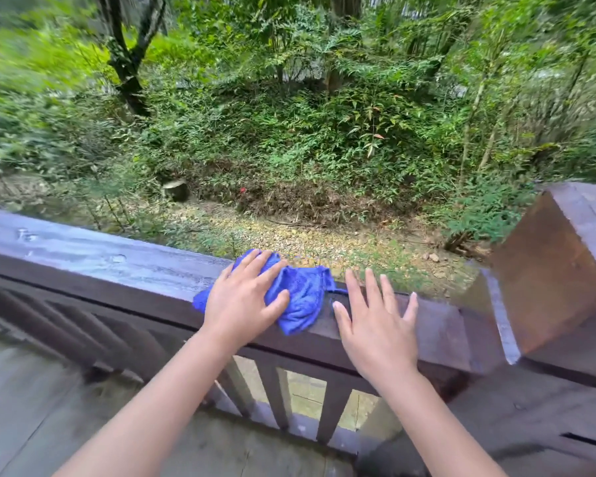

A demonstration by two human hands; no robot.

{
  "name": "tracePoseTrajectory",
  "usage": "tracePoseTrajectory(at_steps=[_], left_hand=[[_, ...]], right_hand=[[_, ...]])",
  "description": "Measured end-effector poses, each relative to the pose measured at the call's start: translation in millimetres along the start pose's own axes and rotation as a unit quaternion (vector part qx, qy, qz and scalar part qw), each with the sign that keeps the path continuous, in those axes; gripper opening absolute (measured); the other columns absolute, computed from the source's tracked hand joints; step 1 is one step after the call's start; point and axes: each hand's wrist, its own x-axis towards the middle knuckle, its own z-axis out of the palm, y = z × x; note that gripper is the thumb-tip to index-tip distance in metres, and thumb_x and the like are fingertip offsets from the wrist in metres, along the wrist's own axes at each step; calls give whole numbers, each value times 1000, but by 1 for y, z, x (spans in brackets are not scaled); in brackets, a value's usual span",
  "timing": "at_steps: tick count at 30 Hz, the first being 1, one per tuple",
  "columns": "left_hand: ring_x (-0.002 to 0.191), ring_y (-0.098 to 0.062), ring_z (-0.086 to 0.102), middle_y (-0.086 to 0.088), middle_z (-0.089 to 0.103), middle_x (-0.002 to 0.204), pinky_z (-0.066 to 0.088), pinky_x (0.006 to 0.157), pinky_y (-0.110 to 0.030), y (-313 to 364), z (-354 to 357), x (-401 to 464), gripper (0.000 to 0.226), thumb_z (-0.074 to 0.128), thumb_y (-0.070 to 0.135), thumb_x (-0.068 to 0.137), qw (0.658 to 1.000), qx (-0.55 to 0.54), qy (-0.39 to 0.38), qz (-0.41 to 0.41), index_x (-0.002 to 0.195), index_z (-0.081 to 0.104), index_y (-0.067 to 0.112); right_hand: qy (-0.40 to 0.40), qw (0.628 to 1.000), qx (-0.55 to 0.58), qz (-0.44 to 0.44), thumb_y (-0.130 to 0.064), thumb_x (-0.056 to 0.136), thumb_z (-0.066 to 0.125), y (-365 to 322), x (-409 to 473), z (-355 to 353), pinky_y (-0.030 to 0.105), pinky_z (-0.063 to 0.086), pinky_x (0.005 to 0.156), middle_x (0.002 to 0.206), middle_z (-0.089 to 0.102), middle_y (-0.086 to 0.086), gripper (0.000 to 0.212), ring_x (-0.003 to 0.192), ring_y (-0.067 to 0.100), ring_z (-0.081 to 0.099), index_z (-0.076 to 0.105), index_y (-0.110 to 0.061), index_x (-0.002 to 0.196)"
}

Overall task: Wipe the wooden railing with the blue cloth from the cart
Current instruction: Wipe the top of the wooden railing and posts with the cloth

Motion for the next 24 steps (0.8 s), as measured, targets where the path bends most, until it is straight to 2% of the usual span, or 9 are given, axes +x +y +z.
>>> tracePoseTrajectory(at_steps=[4,7,9,12,14,17,20,22,24], left_hand=[[140,-16,27,-1,41,147,26,113,-44,-74,-18,-4,69,22,55,74,996,8,25,-82,133,45,29],[143,-15,17,0,31,152,12,114,-59,-119,-30,-1,52,36,44,85,977,5,3,-211,134,42,29],[144,-17,10,1,20,156,8,111,-64,-113,-27,4,56,35,55,87,970,10,-22,-241,138,33,33],[144,-26,10,2,14,157,10,105,-70,-72,-10,3,64,23,71,78,992,45,-29,-110,138,12,50],[144,-27,12,3,18,157,9,105,-70,-63,-6,3,58,24,67,80,997,59,-40,-43,136,15,52],[144,-23,10,4,18,156,8,107,-67,-88,-14,1,51,27,60,86,998,42,-52,11,135,21,52],[144,-19,12,8,21,155,10,109,-63,-130,-21,-10,50,19,61,86,999,17,-29,39,134,26,51],[143,-18,18,7,30,152,16,109,-61,-165,-28,-15,52,13,59,85,999,15,-17,33,133,32,49],[141,-19,25,6,38,148,24,106,-61,-208,-36,-16,52,17,56,85,1000,21,-2,12,131,39,46]], right_hand=[[-16,999,7,-43,-55,92,16,-31,12,6,56,1,115,159,7,6,59,145,25,7,2,-33,145],[-20,997,-5,-69,-55,92,18,-51,18,12,53,3,116,157,16,10,59,144,27,13,10,-30,145],[-21,997,-4,-73,-53,92,18,-63,24,15,52,3,116,156,19,9,58,143,26,16,13,-29,145],[-12,998,-14,-61,-51,93,20,-83,31,21,52,7,115,155,24,4,56,141,22,21,16,-30,144],[-5,999,-23,-46,-50,92,21,-95,36,23,55,10,114,152,29,0,54,139,20,25,20,-31,143],[-12,1000,-24,-12,-51,92,22,-113,42,27,57,10,113,150,33,-1,52,137,19,27,23,-33,140],[-19,999,-26,4,-51,92,21,-139,46,32,57,9,113,149,34,1,53,137,19,26,22,-32,141],[-15,1000,-27,-3,-51,92,21,-161,49,37,56,10,113,147,36,3,54,136,21,27,20,-31,142],[-13,1000,-26,-7,-52,92,21,-184,53,41,56,11,113,144,38,6,55,135,24,28,20,-28,142]])
